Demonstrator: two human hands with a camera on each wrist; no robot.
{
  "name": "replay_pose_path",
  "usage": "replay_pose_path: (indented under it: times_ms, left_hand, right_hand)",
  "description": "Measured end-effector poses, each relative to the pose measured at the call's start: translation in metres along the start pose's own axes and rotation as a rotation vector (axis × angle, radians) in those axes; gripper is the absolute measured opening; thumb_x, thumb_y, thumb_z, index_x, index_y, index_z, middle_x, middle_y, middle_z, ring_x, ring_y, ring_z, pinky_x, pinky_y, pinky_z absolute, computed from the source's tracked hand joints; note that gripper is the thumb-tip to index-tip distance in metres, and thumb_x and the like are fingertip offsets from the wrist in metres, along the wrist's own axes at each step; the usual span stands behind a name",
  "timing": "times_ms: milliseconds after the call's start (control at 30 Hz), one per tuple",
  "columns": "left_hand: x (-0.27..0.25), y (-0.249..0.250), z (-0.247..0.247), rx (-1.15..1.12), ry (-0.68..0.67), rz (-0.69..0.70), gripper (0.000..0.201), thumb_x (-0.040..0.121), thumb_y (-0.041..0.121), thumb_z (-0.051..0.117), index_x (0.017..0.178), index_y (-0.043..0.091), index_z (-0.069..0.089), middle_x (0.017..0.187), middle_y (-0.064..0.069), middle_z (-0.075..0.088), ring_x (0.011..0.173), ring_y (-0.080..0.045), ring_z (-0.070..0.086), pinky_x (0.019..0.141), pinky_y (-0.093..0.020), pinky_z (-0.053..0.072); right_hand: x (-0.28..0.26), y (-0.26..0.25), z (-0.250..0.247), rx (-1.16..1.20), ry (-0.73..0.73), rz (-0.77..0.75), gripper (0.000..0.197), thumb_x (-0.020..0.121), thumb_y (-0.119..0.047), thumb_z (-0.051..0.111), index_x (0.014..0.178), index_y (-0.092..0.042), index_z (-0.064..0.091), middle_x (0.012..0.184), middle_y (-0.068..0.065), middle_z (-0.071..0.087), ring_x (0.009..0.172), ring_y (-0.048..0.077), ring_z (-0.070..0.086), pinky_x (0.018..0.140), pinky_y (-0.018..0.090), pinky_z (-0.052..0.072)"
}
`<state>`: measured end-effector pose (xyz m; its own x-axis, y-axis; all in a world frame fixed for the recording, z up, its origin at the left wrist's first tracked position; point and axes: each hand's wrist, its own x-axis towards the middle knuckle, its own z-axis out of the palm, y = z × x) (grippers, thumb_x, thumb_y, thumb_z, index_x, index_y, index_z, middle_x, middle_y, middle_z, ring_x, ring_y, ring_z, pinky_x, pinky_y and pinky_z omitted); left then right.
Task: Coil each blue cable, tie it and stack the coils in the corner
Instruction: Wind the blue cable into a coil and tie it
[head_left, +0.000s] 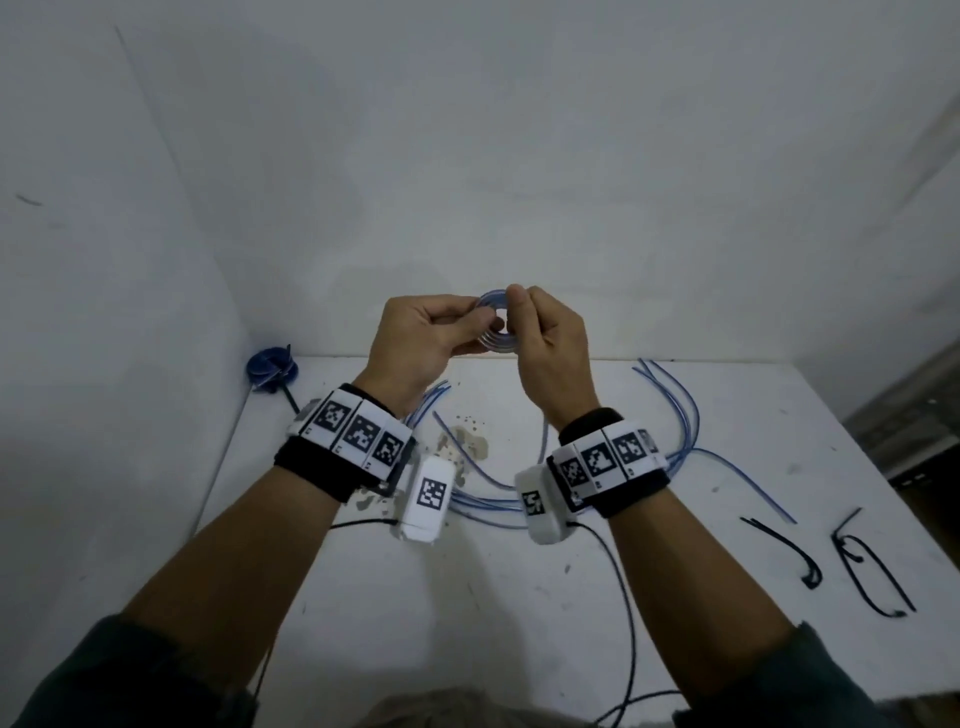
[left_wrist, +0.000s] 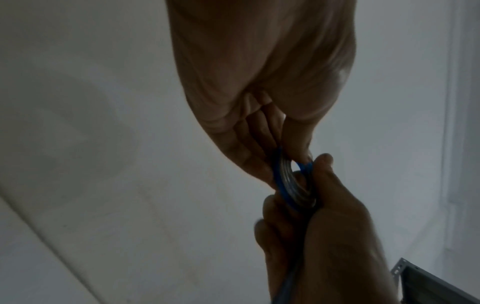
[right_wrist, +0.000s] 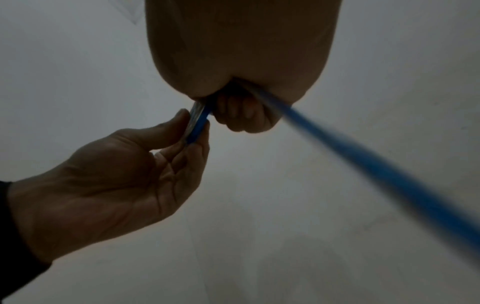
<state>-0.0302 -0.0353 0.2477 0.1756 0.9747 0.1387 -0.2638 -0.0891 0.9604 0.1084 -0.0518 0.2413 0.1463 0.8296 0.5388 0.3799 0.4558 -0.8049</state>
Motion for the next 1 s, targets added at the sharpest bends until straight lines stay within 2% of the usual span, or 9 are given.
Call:
replay_pose_path:
  times_ms: [100, 167, 233, 400, 533, 633, 733, 800, 1000]
  left_hand:
    - [-0.003, -0.004, 0.014, -0.101, 0.057, 0.007, 0.018, 0.091, 0.003, 0.064, 0.105, -0.005, 0.070, 0.090, -0.016, 0.074, 0.083, -0.026, 0.072, 0.078, -0.031, 0.058]
    - [-0.004, -0.004, 0.015, -0.091, 0.026, -0.031, 0.018, 0.090, 0.005, 0.065, 0.104, -0.005, 0.070, 0.090, -0.013, 0.075, 0.083, -0.023, 0.073, 0.077, -0.028, 0.058]
    - [-0.001, -0.001, 0.008, 0.004, -0.020, -0.056, 0.019, 0.089, 0.008, 0.067, 0.104, -0.002, 0.072, 0.094, -0.014, 0.076, 0.086, -0.022, 0.073, 0.078, -0.027, 0.058]
    - [0.009, 0.009, -0.007, 0.198, -0.068, 0.001, 0.016, 0.087, 0.008, 0.071, 0.101, 0.000, 0.074, 0.091, -0.017, 0.075, 0.086, -0.032, 0.073, 0.080, -0.037, 0.060]
    - [0.002, 0.005, 0.008, 0.100, 0.001, 0.045, 0.021, 0.087, 0.008, 0.070, 0.105, -0.003, 0.072, 0.092, -0.020, 0.075, 0.085, -0.033, 0.073, 0.078, -0.040, 0.060]
    - [-0.001, 0.002, 0.010, 0.055, -0.031, -0.001, 0.018, 0.089, 0.006, 0.068, 0.105, -0.001, 0.072, 0.089, -0.015, 0.075, 0.082, -0.027, 0.074, 0.072, -0.031, 0.059]
    - [-0.001, 0.002, 0.006, 0.047, -0.018, -0.014, 0.016, 0.089, 0.007, 0.067, 0.103, 0.001, 0.073, 0.089, -0.013, 0.076, 0.082, -0.025, 0.074, 0.069, -0.028, 0.058]
    - [0.000, 0.000, 0.005, 0.027, 0.007, -0.016, 0.017, 0.090, 0.008, 0.067, 0.104, 0.000, 0.073, 0.092, -0.016, 0.076, 0.083, -0.026, 0.073, 0.071, -0.029, 0.058]
    - [-0.003, -0.007, 0.010, -0.010, 0.030, -0.009, 0.019, 0.090, 0.006, 0.066, 0.105, -0.003, 0.072, 0.094, -0.017, 0.075, 0.085, -0.026, 0.073, 0.075, -0.030, 0.058]
  right_hand:
    - [-0.008, 0.000, 0.016, 0.193, 0.195, 0.130, 0.037, 0.099, -0.041, 0.048, 0.069, -0.020, 0.049, 0.060, -0.006, 0.042, 0.058, 0.016, 0.040, 0.054, 0.034, 0.038]
    - [-0.010, 0.002, 0.020, 0.144, 0.281, 0.141, 0.038, 0.102, -0.032, 0.046, 0.066, -0.021, 0.043, 0.057, -0.013, 0.041, 0.056, 0.008, 0.039, 0.055, 0.027, 0.036]
    - [-0.007, 0.007, 0.013, 0.059, 0.235, 0.071, 0.038, 0.103, -0.023, 0.046, 0.066, -0.020, 0.042, 0.056, -0.011, 0.040, 0.054, 0.005, 0.035, 0.053, 0.021, 0.032]
    - [0.005, 0.005, -0.006, -0.133, -0.039, -0.050, 0.038, 0.101, -0.028, 0.048, 0.064, -0.027, 0.039, 0.054, -0.009, 0.037, 0.052, 0.007, 0.032, 0.052, 0.028, 0.030]
    - [0.001, 0.002, 0.002, 0.056, 0.060, 0.007, 0.035, 0.097, -0.034, 0.049, 0.067, -0.018, 0.043, 0.058, -0.010, 0.036, 0.055, 0.012, 0.035, 0.052, 0.032, 0.034]
    - [-0.001, 0.006, 0.003, 0.158, 0.038, 0.100, 0.029, 0.097, -0.033, 0.051, 0.068, -0.029, 0.052, 0.057, -0.011, 0.040, 0.052, 0.017, 0.038, 0.050, 0.032, 0.036]
    - [0.001, 0.007, -0.004, 0.217, -0.053, 0.156, 0.032, 0.098, -0.028, 0.053, 0.077, -0.004, 0.055, 0.058, -0.002, 0.041, 0.047, 0.015, 0.035, 0.044, 0.026, 0.033]
    - [0.000, 0.006, -0.006, 0.247, -0.066, 0.159, 0.037, 0.101, -0.029, 0.049, 0.082, 0.003, 0.054, 0.062, 0.006, 0.043, 0.049, 0.019, 0.036, 0.042, 0.029, 0.035]
    - [-0.004, 0.003, 0.003, 0.102, 0.125, 0.083, 0.037, 0.103, -0.031, 0.047, 0.068, -0.019, 0.054, 0.058, -0.005, 0.051, 0.053, 0.017, 0.045, 0.052, 0.032, 0.040]
